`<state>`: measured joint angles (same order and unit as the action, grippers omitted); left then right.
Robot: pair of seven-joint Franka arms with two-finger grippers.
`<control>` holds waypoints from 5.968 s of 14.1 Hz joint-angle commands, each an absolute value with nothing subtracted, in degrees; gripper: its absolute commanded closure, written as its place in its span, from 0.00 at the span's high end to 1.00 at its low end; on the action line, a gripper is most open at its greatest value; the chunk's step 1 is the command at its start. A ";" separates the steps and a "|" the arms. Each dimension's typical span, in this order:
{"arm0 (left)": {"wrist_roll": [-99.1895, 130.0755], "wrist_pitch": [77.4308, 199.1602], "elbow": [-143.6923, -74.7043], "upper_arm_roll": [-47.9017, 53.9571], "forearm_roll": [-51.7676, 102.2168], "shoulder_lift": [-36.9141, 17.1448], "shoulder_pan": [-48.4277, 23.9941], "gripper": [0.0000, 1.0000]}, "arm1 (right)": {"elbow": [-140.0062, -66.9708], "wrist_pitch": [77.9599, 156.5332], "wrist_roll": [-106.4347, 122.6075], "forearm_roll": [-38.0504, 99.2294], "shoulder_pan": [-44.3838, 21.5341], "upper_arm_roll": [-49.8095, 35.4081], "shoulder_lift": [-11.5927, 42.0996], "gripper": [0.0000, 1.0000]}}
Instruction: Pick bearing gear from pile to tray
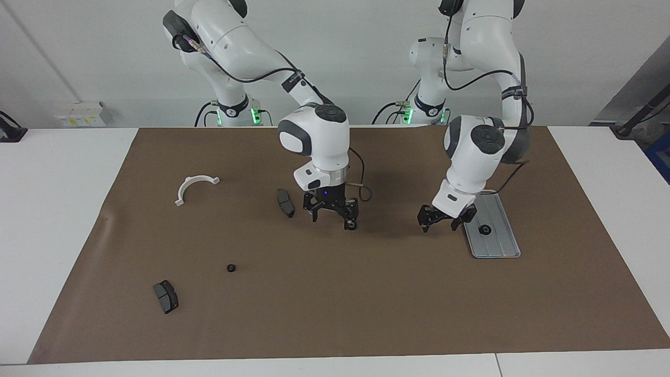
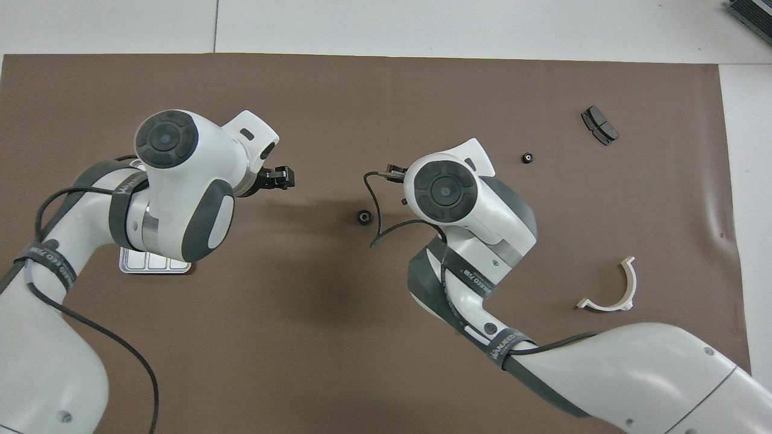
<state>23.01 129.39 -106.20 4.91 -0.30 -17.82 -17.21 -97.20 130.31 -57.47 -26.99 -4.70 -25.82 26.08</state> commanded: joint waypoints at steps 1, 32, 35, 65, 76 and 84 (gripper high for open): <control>30.56 128.85 -102.93 3.78 -0.88 -21.43 -23.10 0.80 | -95.45 130.16 -40.58 -18.39 -4.22 -19.89 25.31 1.00; 39.29 133.07 -98.61 3.52 -2.90 -30.06 -33.58 0.27 | -92.20 126.56 0.79 -0.97 -2.72 -4.40 33.31 0.62; 39.29 132.37 -98.35 3.52 -2.90 -30.06 -33.31 0.01 | -92.20 126.48 0.79 -0.97 -2.72 -4.39 33.31 0.48; -15.82 127.71 -124.98 2.90 -2.20 -7.29 5.36 0.80 | -89.73 134.55 -73.34 -21.22 -13.80 -25.83 33.83 0.00; -3.45 127.27 -117.69 3.25 -0.88 -8.35 -1.48 0.87 | -93.69 137.29 -76.20 -30.30 -13.36 -27.51 35.16 1.00; 18.35 128.23 -110.67 3.16 0.18 -11.59 -16.42 0.75 | -93.60 128.94 -53.57 -23.68 -8.09 -19.89 22.95 1.00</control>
<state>15.12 127.53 -113.48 4.15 -0.44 -9.40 -13.25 -92.23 129.49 -60.40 -27.84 -8.56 -22.99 26.18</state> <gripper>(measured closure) 0.247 0.000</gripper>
